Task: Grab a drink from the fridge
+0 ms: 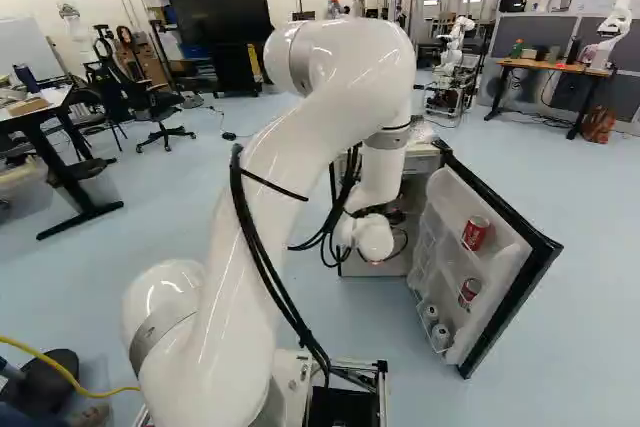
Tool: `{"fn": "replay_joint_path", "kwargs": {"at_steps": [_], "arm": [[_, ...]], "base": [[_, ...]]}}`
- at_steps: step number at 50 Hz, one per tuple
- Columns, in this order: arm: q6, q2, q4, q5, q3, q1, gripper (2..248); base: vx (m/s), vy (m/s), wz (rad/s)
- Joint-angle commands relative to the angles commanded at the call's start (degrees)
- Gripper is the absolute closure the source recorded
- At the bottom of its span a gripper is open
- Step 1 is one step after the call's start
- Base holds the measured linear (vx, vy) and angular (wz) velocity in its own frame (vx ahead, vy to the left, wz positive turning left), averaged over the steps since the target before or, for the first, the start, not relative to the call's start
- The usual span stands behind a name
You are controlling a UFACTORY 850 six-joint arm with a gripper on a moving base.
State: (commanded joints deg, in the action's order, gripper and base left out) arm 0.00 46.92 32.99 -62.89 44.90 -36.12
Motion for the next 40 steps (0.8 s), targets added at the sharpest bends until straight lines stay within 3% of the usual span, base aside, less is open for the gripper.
{"fn": "replay_joint_path", "kwargs": {"at_steps": [17, 40], "arm": [[0.0, 5.1, 1.6, 0.0, 5.2, -0.7, 3], [0.0, 11.4, 6.5, 0.0, 12.1, -1.8, 3]], "base": [[0.0, 0.0, 0.0], [0.0, 0.0, 0.0]]}}
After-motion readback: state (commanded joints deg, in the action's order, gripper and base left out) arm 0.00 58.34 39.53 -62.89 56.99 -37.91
